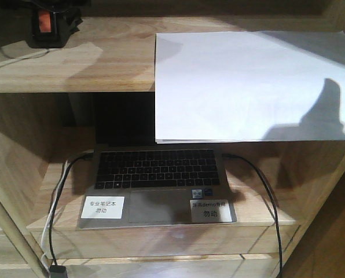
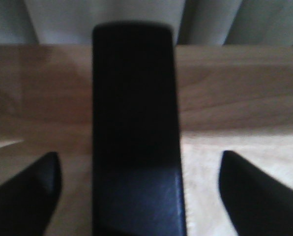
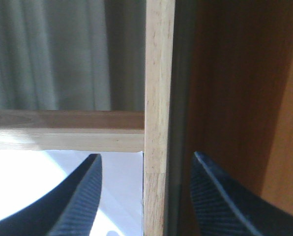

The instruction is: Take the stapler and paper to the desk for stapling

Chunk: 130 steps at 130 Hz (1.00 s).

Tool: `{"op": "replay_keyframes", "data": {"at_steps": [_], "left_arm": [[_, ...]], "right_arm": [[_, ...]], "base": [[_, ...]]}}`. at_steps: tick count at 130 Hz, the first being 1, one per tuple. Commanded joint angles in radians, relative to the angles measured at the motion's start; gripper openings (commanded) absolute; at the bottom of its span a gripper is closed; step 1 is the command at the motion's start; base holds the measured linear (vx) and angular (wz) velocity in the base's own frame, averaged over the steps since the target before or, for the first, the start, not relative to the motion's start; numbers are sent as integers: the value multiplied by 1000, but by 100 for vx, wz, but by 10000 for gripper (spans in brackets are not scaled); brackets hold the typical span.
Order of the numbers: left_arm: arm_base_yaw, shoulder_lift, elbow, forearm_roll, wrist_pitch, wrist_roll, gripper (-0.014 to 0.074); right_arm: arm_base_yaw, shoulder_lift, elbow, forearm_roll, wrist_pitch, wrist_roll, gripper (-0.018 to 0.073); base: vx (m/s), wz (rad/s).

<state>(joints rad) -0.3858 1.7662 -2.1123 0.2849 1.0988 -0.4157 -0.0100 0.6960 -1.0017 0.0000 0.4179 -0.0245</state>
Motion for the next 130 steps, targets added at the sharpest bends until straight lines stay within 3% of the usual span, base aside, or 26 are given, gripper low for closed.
{"op": "replay_keyframes", "data": {"at_steps": [1,14,45,84,100,113,130], "left_arm": [[-1,-44,-27,11,-71,-1,474],[-1,-44,-27,11,-71,-1,377],[-1,-44,-27,11,-90,-1,-9],[-1,-73,-27,11,-117,2,-8],[-2,-102,-21,0,-103,55,-8],[-16,-157,40,-29,-124,104,-8],[-39,-258,169,-42,-209,105,-8]], "right_arm": [[-1,6,-28,0,-73,-7,380],[-1,6,-28,0,-73,-7,380],[-1,6,-28,0,-73,-7,380],[-1,6,-28,0,-73,-7,380],[-1,6,-28,0,-73,-7,380],[-1,6,-28,0,-73,-7,380],[-1,6,-28,0,-73,-7,380]], "base": [[0,0],[0,0],[0,0],[0,0],[0,0],[0,0],[0,0]]}}
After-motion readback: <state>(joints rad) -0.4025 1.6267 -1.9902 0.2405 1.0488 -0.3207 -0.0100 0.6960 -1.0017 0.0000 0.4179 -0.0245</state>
